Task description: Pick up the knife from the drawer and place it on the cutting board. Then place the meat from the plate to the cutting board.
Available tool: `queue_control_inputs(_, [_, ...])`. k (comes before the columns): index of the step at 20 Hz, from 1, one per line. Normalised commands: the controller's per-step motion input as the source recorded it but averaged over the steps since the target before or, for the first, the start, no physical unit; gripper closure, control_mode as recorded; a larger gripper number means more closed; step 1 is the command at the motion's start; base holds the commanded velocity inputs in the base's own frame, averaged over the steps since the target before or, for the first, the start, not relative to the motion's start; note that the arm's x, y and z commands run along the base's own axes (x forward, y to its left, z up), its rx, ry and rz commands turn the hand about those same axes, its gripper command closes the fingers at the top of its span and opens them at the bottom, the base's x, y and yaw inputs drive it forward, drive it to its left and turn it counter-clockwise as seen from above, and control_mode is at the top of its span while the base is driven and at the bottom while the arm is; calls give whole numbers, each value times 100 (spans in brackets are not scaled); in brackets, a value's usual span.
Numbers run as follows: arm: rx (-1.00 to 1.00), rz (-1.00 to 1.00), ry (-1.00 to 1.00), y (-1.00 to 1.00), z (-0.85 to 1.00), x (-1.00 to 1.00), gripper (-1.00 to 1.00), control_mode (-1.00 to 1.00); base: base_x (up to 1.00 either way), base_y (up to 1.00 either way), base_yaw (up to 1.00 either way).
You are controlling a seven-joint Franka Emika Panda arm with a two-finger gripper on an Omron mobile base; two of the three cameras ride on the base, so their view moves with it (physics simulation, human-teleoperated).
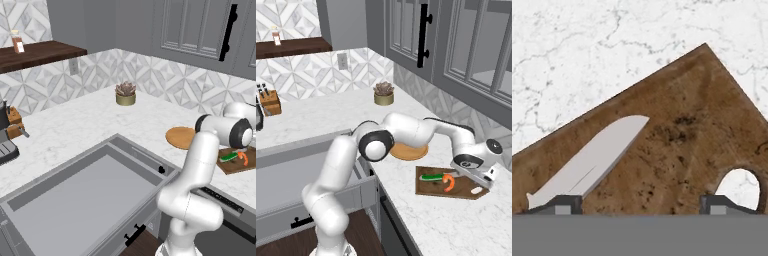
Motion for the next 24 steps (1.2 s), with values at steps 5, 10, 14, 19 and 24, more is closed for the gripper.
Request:
queue_control_inputs(5, [0,-13,-2,46,7,-15,-100,-100,0,0,0])
queue_control_inputs(10, [0,-20,-2,23,20,-33,-100,-100,0,0,0])
queue_control_inputs(14, [-1,-22,-1,44,25,-26,-100,-100,0,0,0])
queue_control_inputs(19, [-3,-27,0,66,43,-23,-100,-100,0,0,0])
queue_control_inputs(24, [-5,-27,0,67,36,-24,-100,-100,0,0,0])
